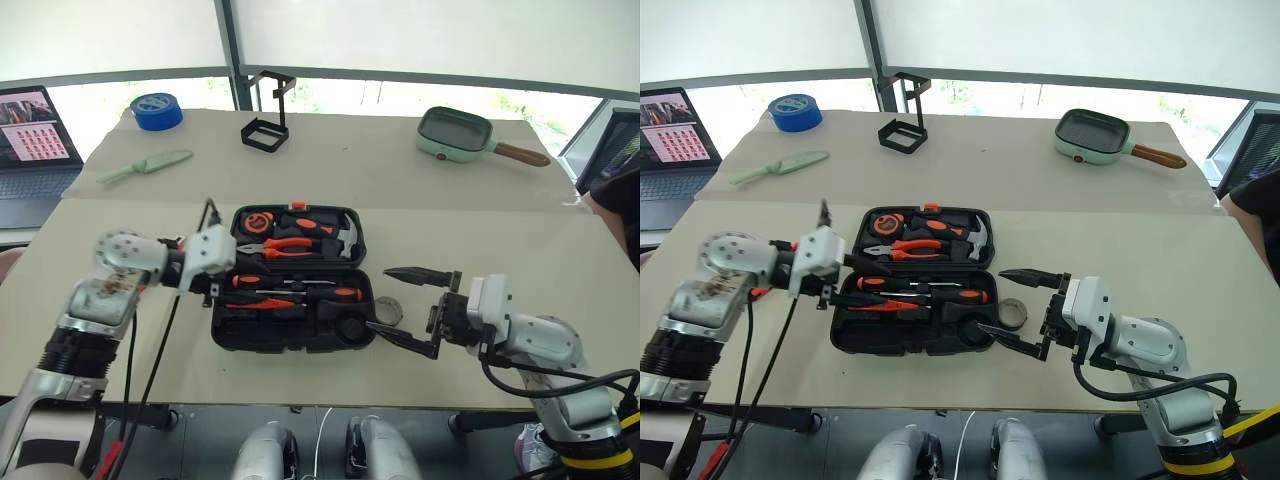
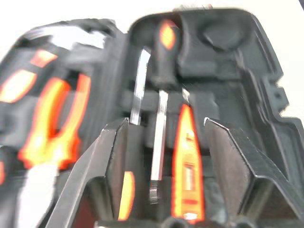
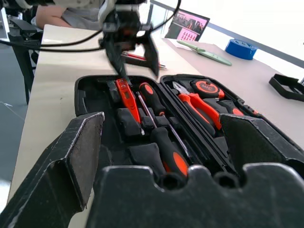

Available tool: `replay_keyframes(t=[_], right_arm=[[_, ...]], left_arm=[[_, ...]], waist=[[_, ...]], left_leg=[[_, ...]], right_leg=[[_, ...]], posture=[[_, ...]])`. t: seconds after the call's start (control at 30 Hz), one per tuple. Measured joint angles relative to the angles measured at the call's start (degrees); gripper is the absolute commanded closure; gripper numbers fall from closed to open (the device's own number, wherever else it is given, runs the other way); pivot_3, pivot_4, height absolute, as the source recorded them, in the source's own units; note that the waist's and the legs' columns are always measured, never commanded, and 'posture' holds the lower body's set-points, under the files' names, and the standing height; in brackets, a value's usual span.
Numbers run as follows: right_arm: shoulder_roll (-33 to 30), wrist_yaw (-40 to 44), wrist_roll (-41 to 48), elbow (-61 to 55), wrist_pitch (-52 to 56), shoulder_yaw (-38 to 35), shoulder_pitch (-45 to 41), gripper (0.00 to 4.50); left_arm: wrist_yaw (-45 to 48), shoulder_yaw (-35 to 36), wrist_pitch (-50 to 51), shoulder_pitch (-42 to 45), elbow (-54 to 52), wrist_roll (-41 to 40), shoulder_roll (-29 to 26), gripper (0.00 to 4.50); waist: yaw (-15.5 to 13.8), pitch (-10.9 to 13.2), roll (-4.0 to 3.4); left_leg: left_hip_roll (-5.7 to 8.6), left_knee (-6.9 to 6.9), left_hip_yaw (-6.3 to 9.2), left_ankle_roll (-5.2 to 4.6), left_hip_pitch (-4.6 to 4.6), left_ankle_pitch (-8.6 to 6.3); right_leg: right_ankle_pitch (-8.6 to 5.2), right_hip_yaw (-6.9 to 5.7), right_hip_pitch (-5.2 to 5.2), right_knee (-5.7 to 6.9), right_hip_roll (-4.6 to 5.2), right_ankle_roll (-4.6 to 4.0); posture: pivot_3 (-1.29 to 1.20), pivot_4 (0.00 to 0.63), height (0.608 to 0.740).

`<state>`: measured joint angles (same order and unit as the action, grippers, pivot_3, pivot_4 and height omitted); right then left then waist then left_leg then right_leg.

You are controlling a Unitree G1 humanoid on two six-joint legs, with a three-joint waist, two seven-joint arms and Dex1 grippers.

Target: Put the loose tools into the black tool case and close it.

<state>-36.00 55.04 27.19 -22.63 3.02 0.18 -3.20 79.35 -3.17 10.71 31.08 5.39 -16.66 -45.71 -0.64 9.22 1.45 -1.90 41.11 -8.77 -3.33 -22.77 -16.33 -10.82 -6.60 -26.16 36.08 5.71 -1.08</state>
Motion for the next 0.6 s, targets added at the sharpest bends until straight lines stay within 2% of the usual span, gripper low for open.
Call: replay_keyframes(t=[0.07, 0.23, 0.27, 0.6], right_arm=[[0.02, 0.00, -0.01, -0.02, 0.11, 0.39, 0.00, 0.00], [0.67, -0.06, -0.04, 0.00, 0.16, 1.23, -0.11, 0.00], [0.67, -0.06, -0.04, 0.00, 0.16, 1.23, -0.18, 0.00], [0.72, -0.15, -0.15, 0.30, 0.16, 1.25, -0.41, 0.00]], left_arm=[[-0.79, 1.25, 1.14, -0.81, -0.02, -1.47, 0.53, 2.41], [-1.34, 0.13, -1.53, -5.56, 1.96, -0.21, 1.62, 4.33], [-1.45, -0.31, -2.80, -6.14, 2.48, 0.71, 1.62, 4.46], [-3.17, -2.98, -7.91, -8.65, 3.69, 3.57, 2.71, 4.46]], waist=[[0.00, 0.00, 0.00], [-0.01, 0.00, 0.00], [-0.01, 0.00, 0.00], [-0.07, -0.01, -0.02]], left_leg=[[0.01, 0.00, 0.00, 0.00, 0.02, 0.00], [0.00, 0.00, -0.01, 0.00, 0.02, 0.00], [0.00, 0.00, -0.01, 0.00, 0.02, 0.00], [0.01, -0.01, -0.01, 0.00, 0.04, -0.01]], right_leg=[[0.00, 0.01, 0.01, 0.00, 0.00, 0.00], [0.00, 0.00, 0.01, -0.01, -0.02, 0.00], [0.00, 0.00, 0.01, -0.01, -0.02, 0.00], [0.01, -0.01, 0.03, 0.00, 0.03, -0.02]], posture=[[0.00, 0.150, 0.740], [0.00, 0.150, 0.740], [0.00, 0.150, 0.740], [0.00, 0.150, 0.740]])
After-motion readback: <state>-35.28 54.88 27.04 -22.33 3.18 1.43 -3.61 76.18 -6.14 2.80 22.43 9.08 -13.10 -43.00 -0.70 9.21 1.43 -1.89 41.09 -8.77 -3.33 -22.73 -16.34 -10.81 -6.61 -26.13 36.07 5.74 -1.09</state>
